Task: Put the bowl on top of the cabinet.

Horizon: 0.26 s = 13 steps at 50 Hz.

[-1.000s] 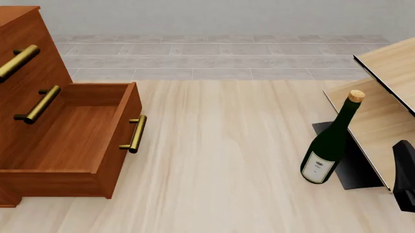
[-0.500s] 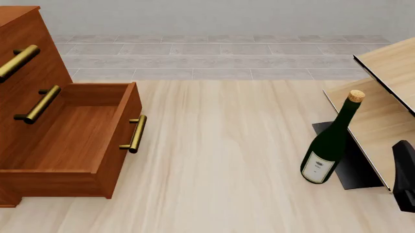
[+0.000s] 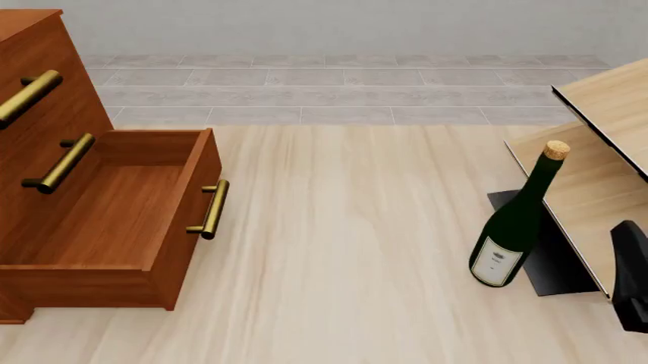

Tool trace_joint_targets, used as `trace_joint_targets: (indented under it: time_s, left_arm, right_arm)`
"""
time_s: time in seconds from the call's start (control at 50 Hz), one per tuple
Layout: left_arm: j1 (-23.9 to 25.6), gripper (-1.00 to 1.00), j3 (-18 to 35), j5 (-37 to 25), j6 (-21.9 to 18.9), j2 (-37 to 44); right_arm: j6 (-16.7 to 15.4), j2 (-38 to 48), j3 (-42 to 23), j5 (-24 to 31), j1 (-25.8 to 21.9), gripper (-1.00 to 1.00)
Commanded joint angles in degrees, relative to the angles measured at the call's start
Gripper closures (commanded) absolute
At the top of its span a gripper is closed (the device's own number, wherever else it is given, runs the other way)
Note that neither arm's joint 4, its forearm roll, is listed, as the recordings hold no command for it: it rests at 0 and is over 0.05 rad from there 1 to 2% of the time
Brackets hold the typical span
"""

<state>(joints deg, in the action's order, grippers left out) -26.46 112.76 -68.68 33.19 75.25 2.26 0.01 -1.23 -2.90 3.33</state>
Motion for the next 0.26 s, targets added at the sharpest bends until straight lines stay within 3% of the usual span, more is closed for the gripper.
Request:
trace_joint_targets:
  time_s: [0.02,0.1,0.14,0.26]
  left_arm:
    - [3.8,-1.00,-3.3,7.5,-4.7,-4.7]
    - [5.3,-1.00,-7.4,13.2,-8.6,-9.5]
    - [6.3,-1.00,-9.3,14.6,-8.2,-10.7]
    - [9.1,-1.00,-23.5,30.4,-12.1,-23.1]
  right_arm:
    - [0.3,0.0,0.0,0.0,0.2,-1.00]
    - [0.2,0.0,-0.4,0.5,0.2,-1.00]
    - [0.2,0.0,-0.1,0.3,0.2,-1.00]
    - [-0.2,0.0,-0.4,0.8,-0.2,-1.00]
